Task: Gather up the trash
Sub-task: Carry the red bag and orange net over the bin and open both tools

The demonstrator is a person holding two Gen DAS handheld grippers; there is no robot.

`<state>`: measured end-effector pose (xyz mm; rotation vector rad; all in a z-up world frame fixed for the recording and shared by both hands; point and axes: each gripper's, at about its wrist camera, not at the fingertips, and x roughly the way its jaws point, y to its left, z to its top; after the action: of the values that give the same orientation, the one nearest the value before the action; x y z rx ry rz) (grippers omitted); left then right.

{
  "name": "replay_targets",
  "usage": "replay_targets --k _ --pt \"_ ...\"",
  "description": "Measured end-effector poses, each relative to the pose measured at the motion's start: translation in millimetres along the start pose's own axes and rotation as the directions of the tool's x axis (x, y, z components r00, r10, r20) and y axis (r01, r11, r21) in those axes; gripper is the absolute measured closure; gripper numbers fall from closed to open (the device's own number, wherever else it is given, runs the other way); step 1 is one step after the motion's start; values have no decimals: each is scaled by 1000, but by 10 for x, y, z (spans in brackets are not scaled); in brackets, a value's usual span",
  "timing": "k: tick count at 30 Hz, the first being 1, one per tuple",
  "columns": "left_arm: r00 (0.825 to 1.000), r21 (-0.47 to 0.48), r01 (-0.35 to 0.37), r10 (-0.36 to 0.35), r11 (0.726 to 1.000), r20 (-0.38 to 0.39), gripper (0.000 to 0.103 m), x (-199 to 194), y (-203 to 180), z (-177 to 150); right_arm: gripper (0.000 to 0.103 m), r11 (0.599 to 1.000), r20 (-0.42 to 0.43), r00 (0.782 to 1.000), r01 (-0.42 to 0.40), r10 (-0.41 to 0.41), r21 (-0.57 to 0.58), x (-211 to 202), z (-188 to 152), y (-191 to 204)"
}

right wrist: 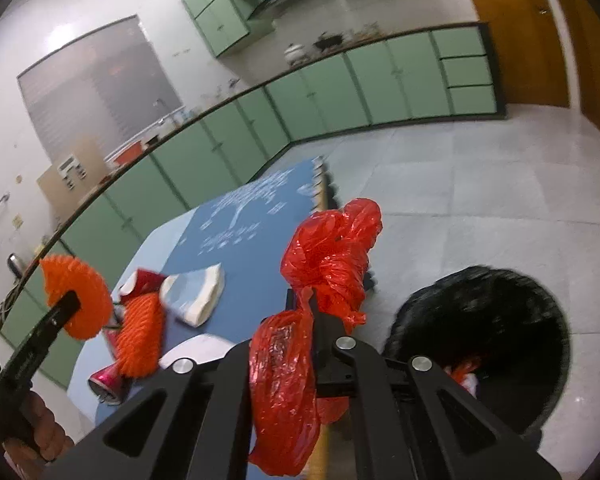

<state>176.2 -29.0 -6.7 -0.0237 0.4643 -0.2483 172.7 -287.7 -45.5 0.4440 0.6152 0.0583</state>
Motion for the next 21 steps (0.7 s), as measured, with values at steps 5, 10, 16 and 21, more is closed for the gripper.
replay_targets --k 5,10,16,21 --pt "996 42 92 -92 995 -3 93 181 -475 12 98 993 47 992 112 -114 39 -248 61 -433" --pt "983 77 184 -183 980 -23 93 407 -1038 -65 98 976 61 975 211 -214 59 -428 41 -866" --pt "966 94 255 -249 962 -67 93 764 -1626 -213 98 959 42 961 268 -273 88 -433 -33 -1268" --pt "951 100 291 -277 951 -137 93 1096 -1957 -305 98 955 -11 963 269 -270 123 -349 -127 -1529"
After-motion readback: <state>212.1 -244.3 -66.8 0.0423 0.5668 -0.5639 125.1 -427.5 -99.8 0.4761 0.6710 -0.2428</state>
